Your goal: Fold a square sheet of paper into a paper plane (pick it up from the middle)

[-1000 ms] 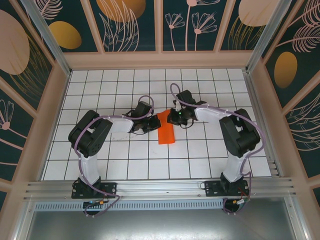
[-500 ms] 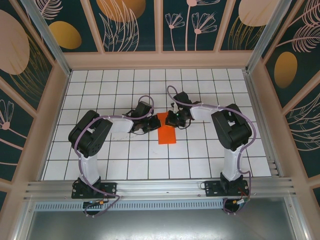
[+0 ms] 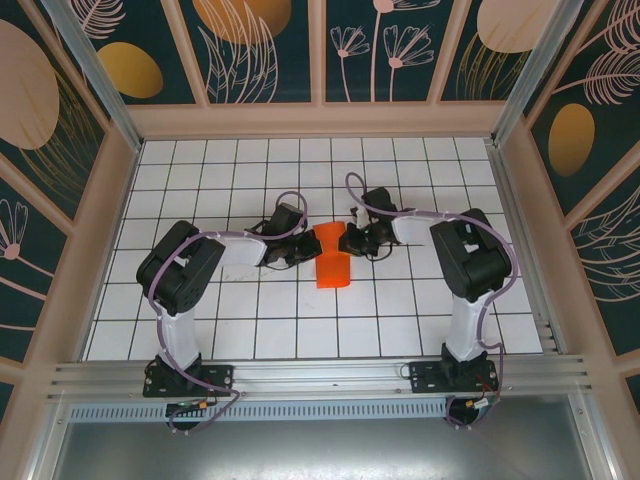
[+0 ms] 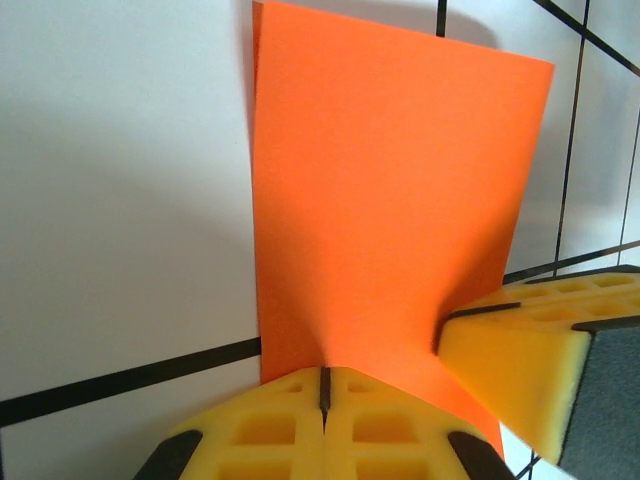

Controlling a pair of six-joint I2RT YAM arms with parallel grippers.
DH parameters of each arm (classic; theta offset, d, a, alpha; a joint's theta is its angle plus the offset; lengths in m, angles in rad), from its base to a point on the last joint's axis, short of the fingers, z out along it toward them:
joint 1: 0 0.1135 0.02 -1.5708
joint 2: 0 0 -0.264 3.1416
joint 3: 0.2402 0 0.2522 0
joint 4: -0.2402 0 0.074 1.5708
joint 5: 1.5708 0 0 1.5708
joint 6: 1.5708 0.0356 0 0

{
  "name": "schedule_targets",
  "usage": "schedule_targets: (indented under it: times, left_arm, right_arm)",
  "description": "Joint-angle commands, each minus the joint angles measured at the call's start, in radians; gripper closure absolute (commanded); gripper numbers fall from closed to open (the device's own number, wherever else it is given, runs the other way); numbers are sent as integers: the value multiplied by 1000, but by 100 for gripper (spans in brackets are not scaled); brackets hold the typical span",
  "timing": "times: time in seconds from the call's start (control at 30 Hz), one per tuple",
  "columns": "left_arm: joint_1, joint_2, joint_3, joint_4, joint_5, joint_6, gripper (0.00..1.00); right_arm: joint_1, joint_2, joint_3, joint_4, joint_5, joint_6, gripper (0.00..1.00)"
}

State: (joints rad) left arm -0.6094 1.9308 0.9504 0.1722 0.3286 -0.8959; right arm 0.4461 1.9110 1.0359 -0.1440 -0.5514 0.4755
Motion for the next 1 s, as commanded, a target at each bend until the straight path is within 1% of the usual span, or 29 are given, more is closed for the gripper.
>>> schedule_targets:
  times: [0.0,0.13,0.3,0.37,0.47,0.6,0.77,0.83,0.97]
  left_arm:
    - [-2,119,-88,-240,-152,-3,100]
    - [-2,116,-91,-234,-148,13,100]
    - [-1,112,-87,-232,-143,15,100]
    - [-1,114,-84,-233,-142,16,100]
    - [-2,116,-84,-233,-139,19,100]
    - [-2,113,-84,-235,-139,20,100]
    - [-2,114,-91,-237,-140,19,100]
    - [-2,114,-96,-237,-140,20,100]
    - [-3,114,-107,-232,-137,22,100]
  right_arm:
    - [-63,-25,-74,-68,87,-48,100]
    - [-82,-81,-72,-55,95,-41,100]
    - [-58,-153,-64,34,31,4,100]
    - [-30,-137,-55,78,-1,23,100]
    - [8,-73,-14,96,-8,35,100]
    - [26,-1,20,121,-17,37,100]
    - [-5,29,4,142,6,25,100]
    - [-35,31,-20,149,25,19,100]
    - [-125,25,-72,183,55,27,100]
